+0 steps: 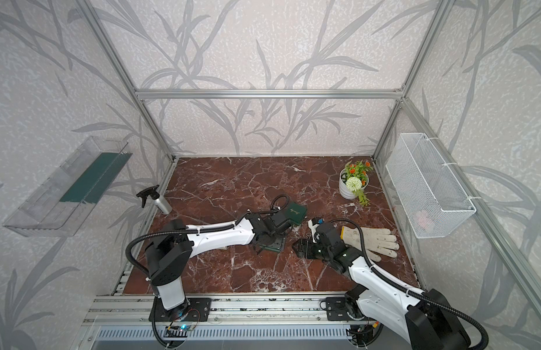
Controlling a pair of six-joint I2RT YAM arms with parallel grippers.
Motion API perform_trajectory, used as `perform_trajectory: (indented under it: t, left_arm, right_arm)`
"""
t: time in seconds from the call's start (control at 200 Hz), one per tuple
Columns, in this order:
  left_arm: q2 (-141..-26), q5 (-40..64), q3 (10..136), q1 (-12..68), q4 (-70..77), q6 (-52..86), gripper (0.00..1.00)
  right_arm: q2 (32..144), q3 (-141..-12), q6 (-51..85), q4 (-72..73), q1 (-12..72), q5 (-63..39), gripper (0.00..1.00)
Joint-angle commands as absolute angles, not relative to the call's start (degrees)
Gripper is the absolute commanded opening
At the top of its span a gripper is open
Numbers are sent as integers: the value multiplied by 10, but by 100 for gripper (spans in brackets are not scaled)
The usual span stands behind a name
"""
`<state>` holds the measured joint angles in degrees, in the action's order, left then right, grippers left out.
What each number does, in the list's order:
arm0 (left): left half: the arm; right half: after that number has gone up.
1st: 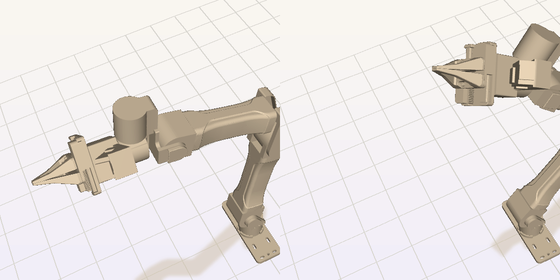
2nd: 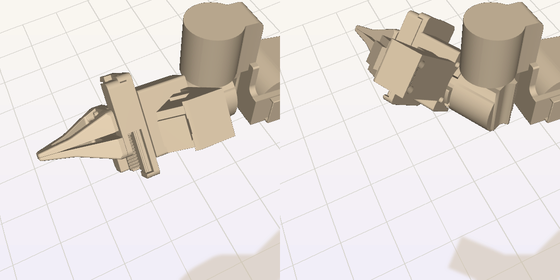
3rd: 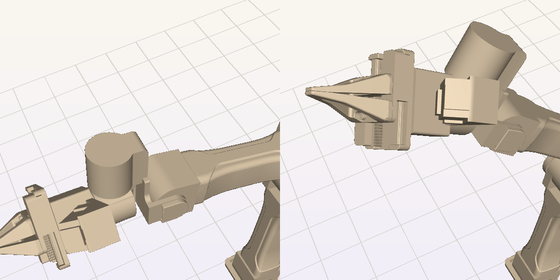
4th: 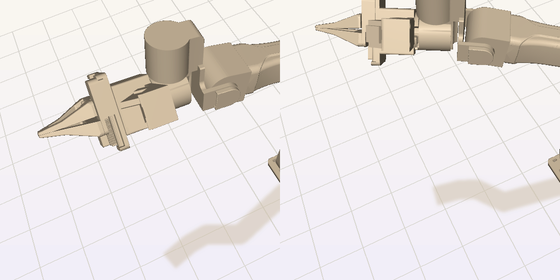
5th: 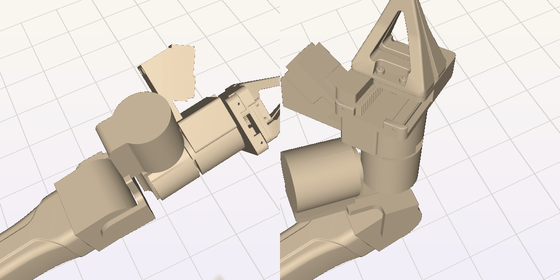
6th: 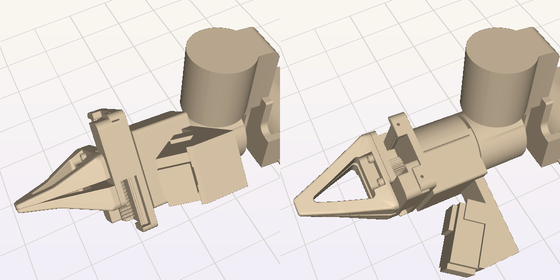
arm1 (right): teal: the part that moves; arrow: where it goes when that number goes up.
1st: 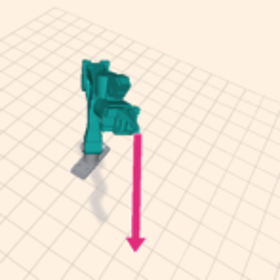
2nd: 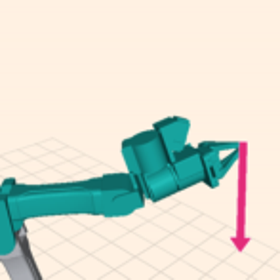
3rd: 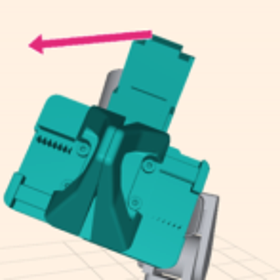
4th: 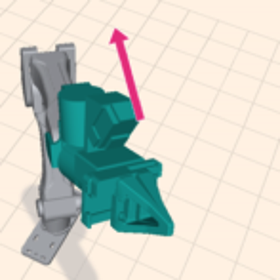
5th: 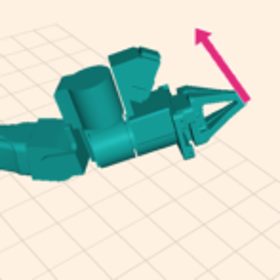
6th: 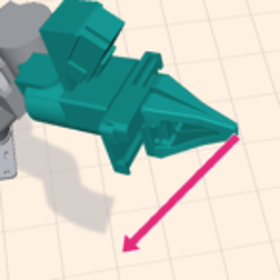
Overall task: Take the rings out of the lift-off lid box
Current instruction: Close the lid on the jewelry box.
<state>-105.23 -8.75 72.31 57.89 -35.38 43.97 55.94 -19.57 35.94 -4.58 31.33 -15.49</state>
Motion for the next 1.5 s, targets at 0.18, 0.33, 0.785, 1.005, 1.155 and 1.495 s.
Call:
perform_trajectory:
  t: [0.18,0.33,0.785,1.005,1.155,1.495]
  left_arm:
    - [-1074,-92,747,582,-365,429,82]
    - [-1079,-89,751,582,-367,426,83]
    - [-1068,-103,753,580,-366,408,88]
    - [-1052,-117,760,577,-370,397,92]
    - [-1024,-136,764,571,-371,383,98]
    - [-928,-157,710,531,-367,375,100]
  right_arm:
    - [557,-186,359,-46,311,-152,83]
    - [557,-187,359,-47,311,-151,83]
    - [549,-186,362,-56,311,-149,83]
    - [549,-191,362,-58,311,-152,83]
    - [562,-207,348,-59,312,-174,83]
    - [657,-296,286,-63,359,-155,85]
